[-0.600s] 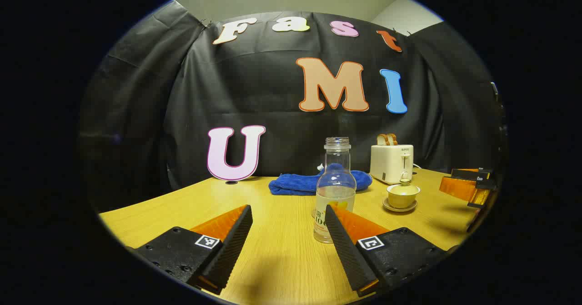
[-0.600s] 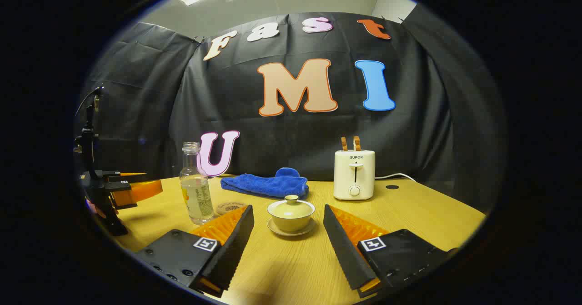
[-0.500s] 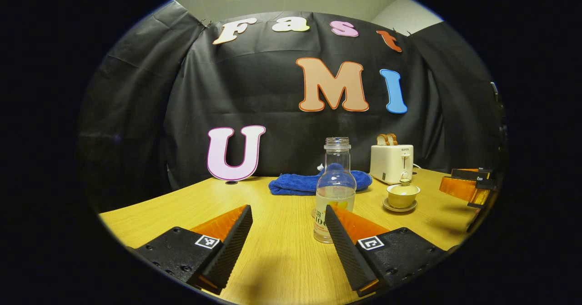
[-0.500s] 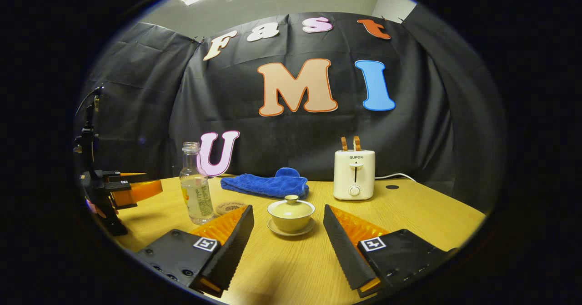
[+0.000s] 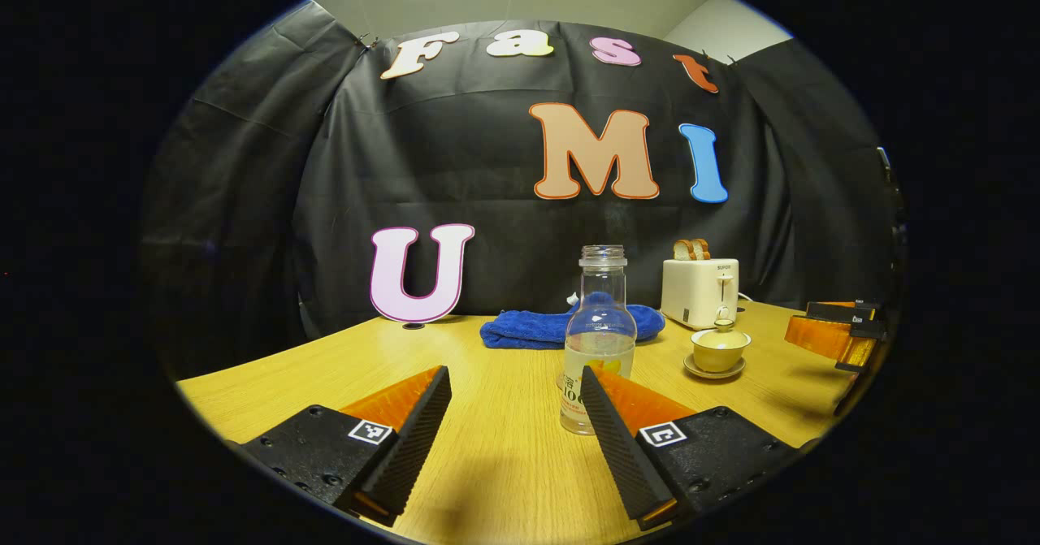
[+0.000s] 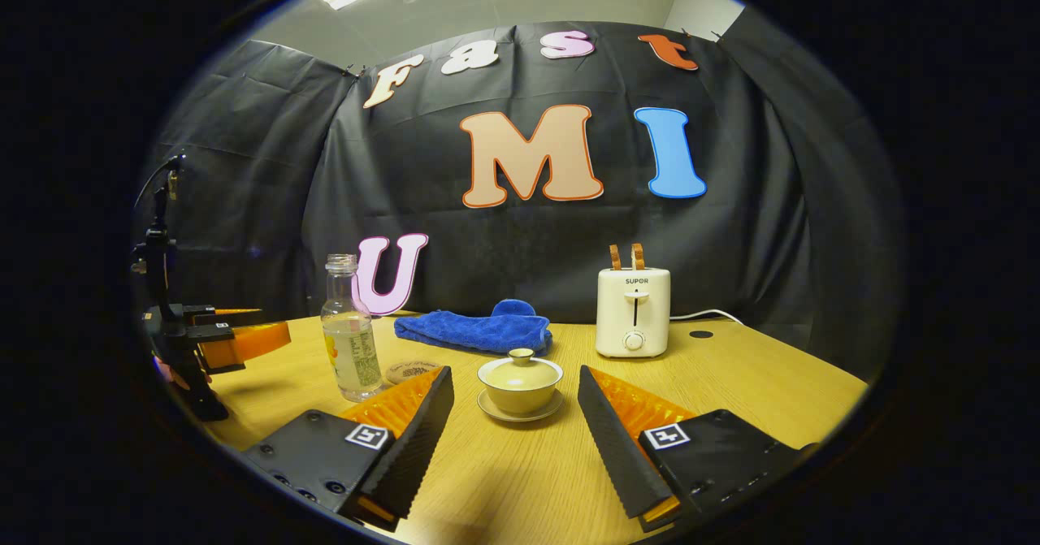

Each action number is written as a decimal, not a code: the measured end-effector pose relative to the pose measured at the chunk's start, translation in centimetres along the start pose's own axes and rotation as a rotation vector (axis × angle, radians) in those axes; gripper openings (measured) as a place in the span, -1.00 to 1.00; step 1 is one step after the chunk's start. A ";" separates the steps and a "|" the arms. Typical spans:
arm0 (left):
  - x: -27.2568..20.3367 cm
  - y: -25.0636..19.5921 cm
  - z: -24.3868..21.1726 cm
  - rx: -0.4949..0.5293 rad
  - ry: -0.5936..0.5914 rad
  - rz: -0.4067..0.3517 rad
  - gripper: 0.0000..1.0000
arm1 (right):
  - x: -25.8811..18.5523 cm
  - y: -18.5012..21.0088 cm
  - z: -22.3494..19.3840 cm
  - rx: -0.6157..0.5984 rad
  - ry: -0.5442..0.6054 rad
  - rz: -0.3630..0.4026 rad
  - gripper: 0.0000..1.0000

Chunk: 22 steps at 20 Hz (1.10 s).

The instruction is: Open the teacup lid with one hand, grasp the water bottle and pour water into the teacup with the other hand; after pouring, place the water bottle on the coaster and then close the teacup lid.

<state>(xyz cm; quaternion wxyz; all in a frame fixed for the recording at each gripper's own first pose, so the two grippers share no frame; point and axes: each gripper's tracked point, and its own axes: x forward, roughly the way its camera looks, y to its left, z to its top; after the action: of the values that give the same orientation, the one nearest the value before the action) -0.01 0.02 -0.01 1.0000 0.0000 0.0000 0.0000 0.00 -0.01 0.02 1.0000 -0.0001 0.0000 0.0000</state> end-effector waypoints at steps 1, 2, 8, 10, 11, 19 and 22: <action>0.0 0.0 0.0 -0.001 0.000 0.000 0.88 | 0.0 0.0 -0.1 0.000 0.000 0.000 0.94; 0.0 0.0 0.0 -0.001 0.001 0.000 0.88 | 0.0 0.0 0.0 0.000 0.000 0.000 0.94; 0.0 0.0 0.0 -0.001 -0.001 0.000 0.87 | 0.0 0.0 0.0 0.000 0.000 0.000 0.94; 0.0 0.0 0.1 0.000 -0.002 0.000 0.88 | 0.0 0.0 0.0 0.000 0.001 -0.003 0.99; 0.0 0.0 0.0 0.001 -0.003 0.000 0.82 | 0.0 -0.1 0.0 0.000 0.001 -0.006 0.97; 0.0 0.0 0.0 0.001 -0.003 0.000 0.87 | 0.0 0.0 -0.1 0.000 0.003 -0.007 0.94; 0.0 0.0 0.0 0.001 -0.002 0.000 0.87 | 0.2 -0.4 0.0 -0.001 0.001 -0.029 0.94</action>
<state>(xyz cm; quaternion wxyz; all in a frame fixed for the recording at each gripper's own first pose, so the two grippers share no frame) 0.02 0.03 0.02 1.0000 0.0003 -0.0012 0.0001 0.20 -0.37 0.00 0.9999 -0.0005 0.0005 -0.0144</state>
